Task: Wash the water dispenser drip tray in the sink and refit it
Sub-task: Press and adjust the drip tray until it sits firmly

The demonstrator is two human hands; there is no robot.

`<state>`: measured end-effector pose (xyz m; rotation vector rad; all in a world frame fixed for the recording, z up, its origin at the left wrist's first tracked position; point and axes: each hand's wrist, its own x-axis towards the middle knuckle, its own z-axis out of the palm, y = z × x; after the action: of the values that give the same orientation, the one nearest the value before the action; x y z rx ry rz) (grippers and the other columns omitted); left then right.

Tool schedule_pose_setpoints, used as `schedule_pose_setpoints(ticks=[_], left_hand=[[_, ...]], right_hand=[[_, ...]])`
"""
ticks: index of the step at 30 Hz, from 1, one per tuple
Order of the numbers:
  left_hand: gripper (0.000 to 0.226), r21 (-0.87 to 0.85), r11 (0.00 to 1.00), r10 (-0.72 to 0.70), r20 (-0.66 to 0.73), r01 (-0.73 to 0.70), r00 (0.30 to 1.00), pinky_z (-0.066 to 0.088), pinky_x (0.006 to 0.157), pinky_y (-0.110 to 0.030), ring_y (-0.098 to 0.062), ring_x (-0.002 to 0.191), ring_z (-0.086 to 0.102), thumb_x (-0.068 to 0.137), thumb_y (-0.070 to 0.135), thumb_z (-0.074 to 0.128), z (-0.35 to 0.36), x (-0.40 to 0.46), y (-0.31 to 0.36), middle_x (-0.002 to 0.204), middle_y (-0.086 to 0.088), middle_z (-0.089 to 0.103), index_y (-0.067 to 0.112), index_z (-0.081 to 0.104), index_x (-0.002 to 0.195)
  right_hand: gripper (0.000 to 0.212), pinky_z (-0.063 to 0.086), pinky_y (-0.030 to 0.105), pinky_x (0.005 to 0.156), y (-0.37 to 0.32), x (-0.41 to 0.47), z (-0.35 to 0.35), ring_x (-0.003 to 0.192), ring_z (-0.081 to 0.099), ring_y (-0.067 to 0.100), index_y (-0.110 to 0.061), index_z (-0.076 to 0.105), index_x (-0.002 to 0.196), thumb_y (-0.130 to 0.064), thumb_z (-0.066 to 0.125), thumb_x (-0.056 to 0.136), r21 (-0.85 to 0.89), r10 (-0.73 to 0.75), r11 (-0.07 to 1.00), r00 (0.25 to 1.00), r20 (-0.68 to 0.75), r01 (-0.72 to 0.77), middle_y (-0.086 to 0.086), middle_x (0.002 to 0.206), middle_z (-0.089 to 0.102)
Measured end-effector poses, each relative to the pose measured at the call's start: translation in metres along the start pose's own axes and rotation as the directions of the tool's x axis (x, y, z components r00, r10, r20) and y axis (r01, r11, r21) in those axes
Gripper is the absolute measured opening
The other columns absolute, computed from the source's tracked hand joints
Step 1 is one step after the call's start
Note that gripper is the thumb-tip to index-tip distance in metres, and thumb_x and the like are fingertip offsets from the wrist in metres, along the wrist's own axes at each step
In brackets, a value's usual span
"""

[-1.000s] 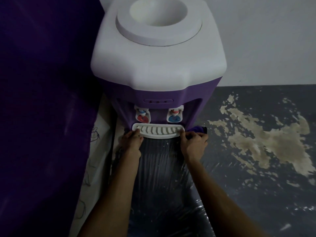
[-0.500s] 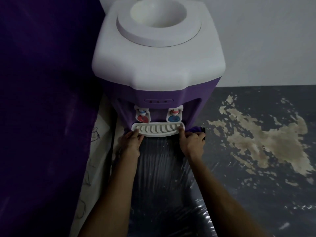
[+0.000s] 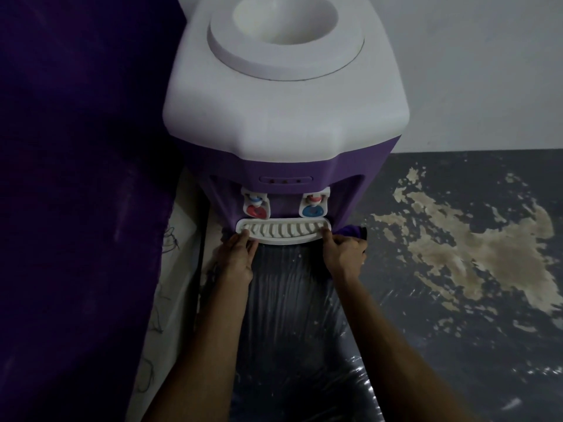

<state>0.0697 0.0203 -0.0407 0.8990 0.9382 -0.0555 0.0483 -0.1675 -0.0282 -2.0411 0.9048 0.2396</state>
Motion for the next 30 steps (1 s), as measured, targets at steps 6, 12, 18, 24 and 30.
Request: schedule_pose_setpoints(ticks=[6, 12, 18, 24, 30], left_hand=[[0.037, -0.054, 0.999, -0.002, -0.008, 0.002, 1.0, 0.051, 0.091, -0.03, -0.018, 0.105, 0.06, 0.091, 0.004, 0.062, 0.0016, -0.0023, -0.0023, 0.128, -0.012, 0.061, 0.0, 0.057, 0.128], [0.039, -0.069, 0.998, -0.006, 0.005, 0.006, 1.0, 0.05, 0.093, -0.03, -0.021, 0.113, 0.059, 0.092, 0.005, 0.062, 0.0005, -0.0045, -0.0028, 0.13, -0.013, 0.06, 0.0, 0.055, 0.13], [0.04, -0.097, 0.995, -0.01, 0.003, 0.01, 1.0, 0.051, 0.091, -0.029, -0.019, 0.112, 0.059, 0.09, 0.006, 0.064, 0.0019, -0.0047, -0.0049, 0.13, -0.012, 0.06, 0.001, 0.056, 0.129], [0.043, -0.1, 0.995, 0.002, 0.001, -0.002, 1.0, 0.051, 0.092, -0.028, -0.018, 0.109, 0.06, 0.09, 0.005, 0.064, 0.004, -0.0057, -0.007, 0.13, -0.012, 0.061, 0.0, 0.054, 0.131], [0.042, -0.085, 0.996, 0.016, -0.034, -0.019, 0.999, 0.053, 0.085, -0.028, -0.021, 0.112, 0.062, 0.088, 0.007, 0.067, 0.005, -0.0039, -0.0076, 0.126, -0.013, 0.063, -0.001, 0.056, 0.128]], right_hand=[[0.056, 0.033, 0.046, 0.111, -0.0008, 0.0039, 0.002, 0.131, 0.036, 0.043, -0.012, 0.074, 0.109, -0.06, 0.051, 0.094, -0.012, 0.007, 1.0, 1.0, -0.008, -0.007, 0.019, 0.143, 0.032], [0.055, 0.032, 0.049, 0.112, -0.0017, 0.0053, 0.0026, 0.132, 0.034, 0.046, -0.012, 0.074, 0.11, -0.059, 0.052, 0.093, 0.003, 0.024, 1.0, 1.0, 0.004, -0.024, 0.021, 0.144, 0.031], [0.05, 0.027, 0.046, 0.116, -0.0011, 0.0081, -0.0017, 0.134, 0.034, 0.045, -0.017, 0.073, 0.119, -0.057, 0.055, 0.094, 0.047, 0.037, 0.998, 0.999, 0.038, -0.038, 0.021, 0.147, 0.03], [0.052, 0.033, 0.046, 0.113, -0.0008, 0.0081, 0.0024, 0.131, 0.039, 0.043, -0.015, 0.076, 0.11, -0.059, 0.053, 0.093, 0.072, 0.064, 0.995, 0.998, -0.005, -0.063, 0.019, 0.143, 0.033], [0.053, 0.04, 0.047, 0.107, 0.0031, 0.0069, 0.0026, 0.125, 0.046, 0.042, -0.018, 0.077, 0.103, -0.064, 0.053, 0.091, 0.03, 0.018, 0.999, 1.0, -0.014, -0.017, 0.017, 0.138, 0.036]])
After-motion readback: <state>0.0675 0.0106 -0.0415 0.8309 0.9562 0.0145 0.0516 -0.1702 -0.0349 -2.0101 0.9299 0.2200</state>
